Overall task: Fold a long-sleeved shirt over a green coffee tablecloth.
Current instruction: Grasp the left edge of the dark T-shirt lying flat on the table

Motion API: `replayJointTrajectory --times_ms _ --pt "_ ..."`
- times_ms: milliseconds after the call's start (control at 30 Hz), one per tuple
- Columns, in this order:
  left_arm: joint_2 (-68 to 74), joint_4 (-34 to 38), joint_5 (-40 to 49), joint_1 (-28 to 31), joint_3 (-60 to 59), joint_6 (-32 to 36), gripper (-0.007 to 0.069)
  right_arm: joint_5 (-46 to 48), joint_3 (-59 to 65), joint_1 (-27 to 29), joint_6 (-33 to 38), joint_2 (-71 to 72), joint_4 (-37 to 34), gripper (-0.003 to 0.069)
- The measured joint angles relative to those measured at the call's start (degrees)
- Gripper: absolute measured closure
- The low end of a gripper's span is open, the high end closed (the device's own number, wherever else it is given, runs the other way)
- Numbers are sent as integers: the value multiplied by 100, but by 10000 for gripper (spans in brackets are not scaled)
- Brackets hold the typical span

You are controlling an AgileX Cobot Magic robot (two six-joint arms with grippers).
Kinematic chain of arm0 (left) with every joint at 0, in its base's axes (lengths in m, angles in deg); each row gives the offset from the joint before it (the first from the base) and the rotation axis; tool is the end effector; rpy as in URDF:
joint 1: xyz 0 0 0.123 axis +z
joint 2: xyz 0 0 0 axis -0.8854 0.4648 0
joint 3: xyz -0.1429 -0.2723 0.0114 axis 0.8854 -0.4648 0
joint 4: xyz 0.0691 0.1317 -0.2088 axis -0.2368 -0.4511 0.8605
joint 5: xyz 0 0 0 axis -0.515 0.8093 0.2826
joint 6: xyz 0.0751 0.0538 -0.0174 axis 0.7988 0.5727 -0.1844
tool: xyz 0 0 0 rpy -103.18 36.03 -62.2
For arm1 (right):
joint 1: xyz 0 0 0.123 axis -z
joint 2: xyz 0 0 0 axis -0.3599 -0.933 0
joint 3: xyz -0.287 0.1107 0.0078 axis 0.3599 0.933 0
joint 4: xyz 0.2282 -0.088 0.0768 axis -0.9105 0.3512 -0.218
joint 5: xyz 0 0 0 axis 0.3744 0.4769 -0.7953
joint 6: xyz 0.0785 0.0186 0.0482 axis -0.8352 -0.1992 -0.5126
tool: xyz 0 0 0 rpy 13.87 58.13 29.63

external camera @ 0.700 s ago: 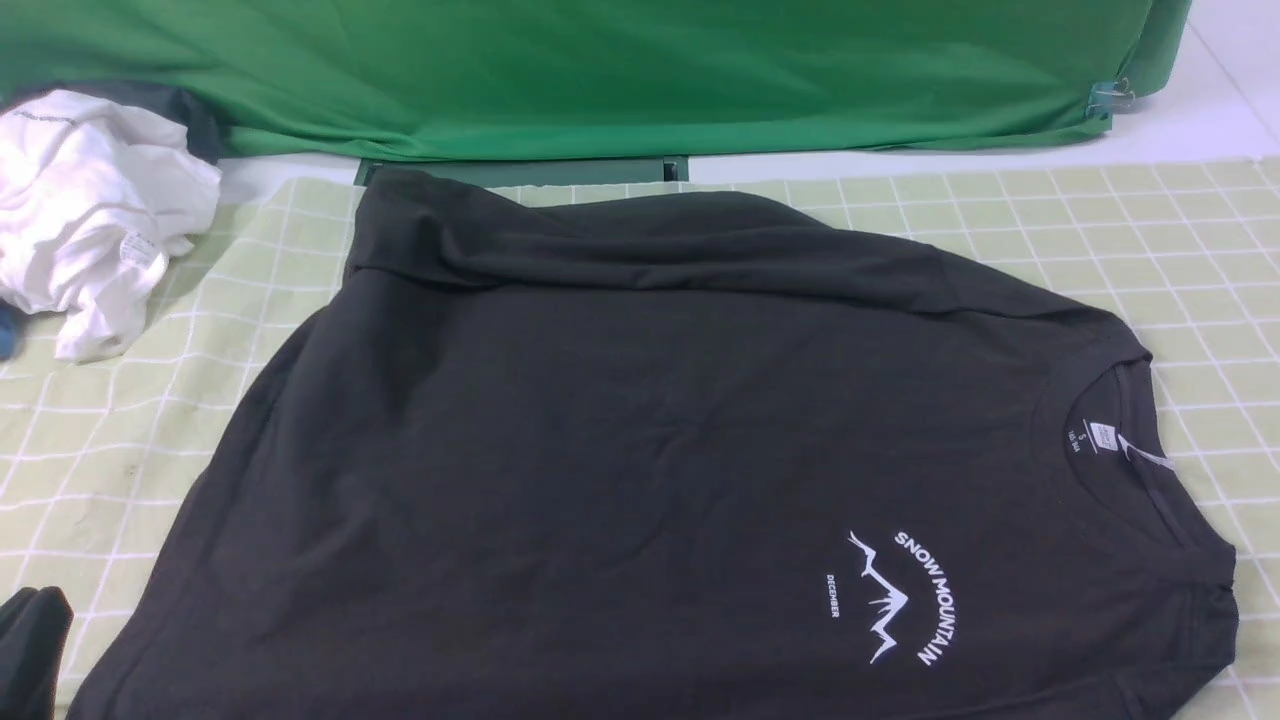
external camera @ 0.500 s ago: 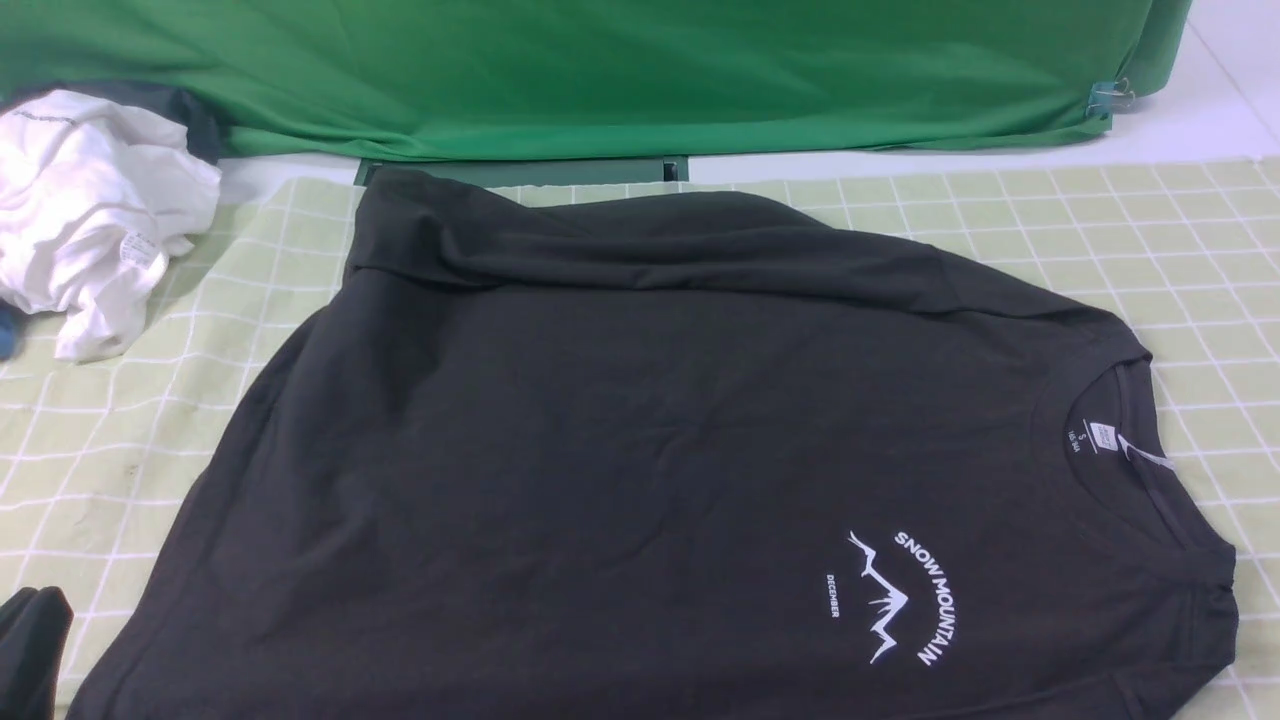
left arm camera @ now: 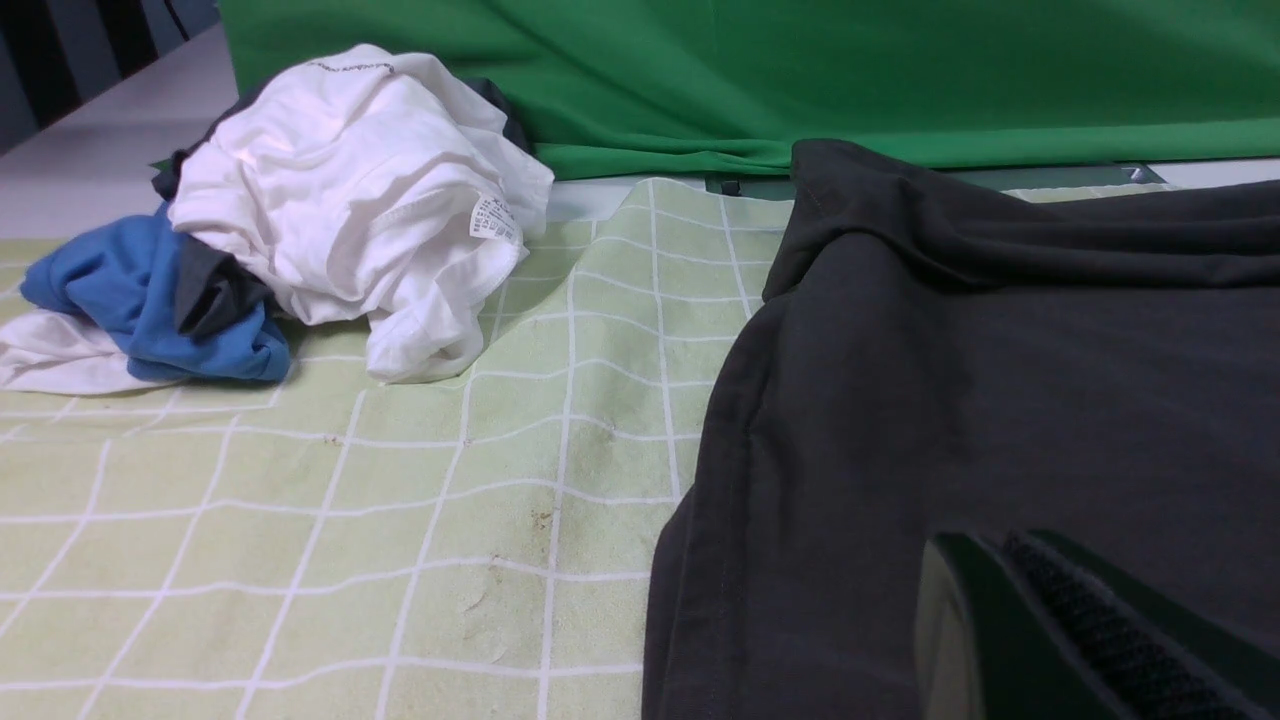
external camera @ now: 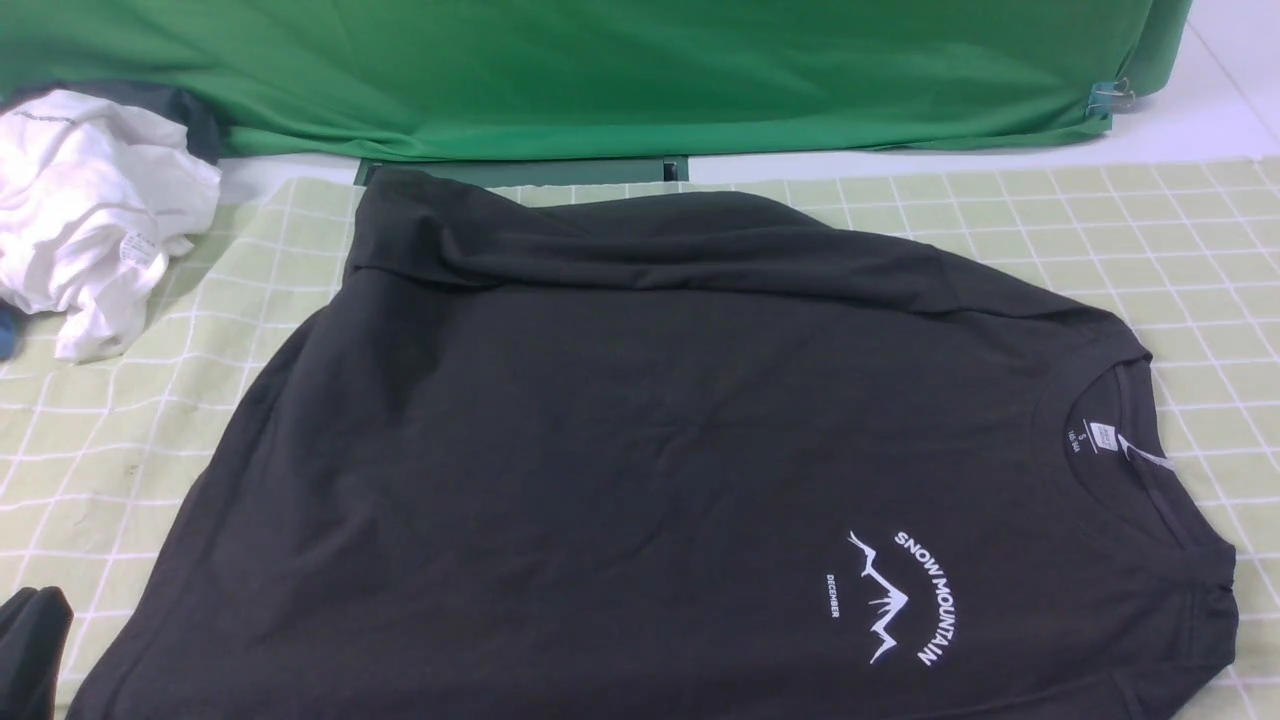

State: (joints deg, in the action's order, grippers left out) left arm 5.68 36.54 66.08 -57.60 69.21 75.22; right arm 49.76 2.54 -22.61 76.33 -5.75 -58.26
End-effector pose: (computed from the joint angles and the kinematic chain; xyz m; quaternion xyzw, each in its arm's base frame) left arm 0.0411 0.0022 0.1897 -0.0110 0.7615 0.0363 0.6470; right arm 0.0406 0.0024 0.1879 0.0090 0.7591 0.0346 0.6500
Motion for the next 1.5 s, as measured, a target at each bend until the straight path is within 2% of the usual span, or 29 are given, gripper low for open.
replayJointTrajectory --times_ms 133,233,333,367,400,433,467,600,633,767,833,900,967,1067,1133,1167,1200,1267,1333,1367,1400,1433,1500 --pt "0 -61 -24 0 0 0 607 0 0 0 0 0 0 414" --pt "0 12 -393 0 0 -102 607 0 0 0 0 0 0 414" --pt "0 515 -781 0 0 -443 607 0 0 0 0 0 0 414" --pt "0 969 -1051 0 0 -806 607 0 0 0 0 0 0 414" --pt "0 1035 -1092 0 0 -861 607 0 0 0 0 0 0 414" --pt "0 1488 -1460 0 0 -1310 607 -53 0 0 0 0 -19 414" --pt "0 1653 -1583 0 0 -1436 607 -109 0 0 -90 0 -61 414" --pt "0 1975 -2265 0 0 -2024 607 -918 0 0 -858 0 -476 414" --pt "0 1989 -2431 0 0 -2097 607 -1312 0 0 -1338 0 -564 414" --pt "0 1998 -3226 0 0 -2200 607 -1955 0 0 -2274 0 -671 414" --pt "0 1871 -3826 0 0 -2318 607 -2059 0 0 -2426 0 -693 414" --pt "0 1659 -3976 0 12 -2398 607 -2065 0 0 -2448 0 -693 414" --pt "0 1268 -3472 0 312 -2712 607 -2206 0 0 -2633 0 -707 414" --pt "124 729 -1731 0 1183 -2953 607 -2338 -31 -26 -2819 0 -677 420" --pt "274 517 -835 0 1681 -2947 607 -2073 -260 -109 -2820 4 -613 451" --pt "542 388 253 0 2109 -2806 607 -1699 -527 -199 -2718 -3 -558 484" --pt "692 346 730 0 2314 -2685 607 -1406 -794 -280 -2612 -44 -524 517" --pt "1490 309 2549 0 3109 -2071 607 -546 -1647 -549 -2001 -363 -474 609" --pt "2069 321 3569 0 3405 -1912 607 167 -2271 -755 -1548 -776 -463 638" --pt "2597 321 4376 0 3642 -1812 607 774 -2711 -903 -1263 -1169 -451 647" --pt "2868 321 4613 0 3736 -1780 607 1032 -2920 -976 -1127 -1380 -444 650" --pt "3462 316 5235 0 3887 -1609 607 1599 -3378 -1139 -838 -1904 -445 652" --pt "4160 310 5500 0 3931 -1319 607 2208 -3899 -1328 -508 -2559 -445 652"
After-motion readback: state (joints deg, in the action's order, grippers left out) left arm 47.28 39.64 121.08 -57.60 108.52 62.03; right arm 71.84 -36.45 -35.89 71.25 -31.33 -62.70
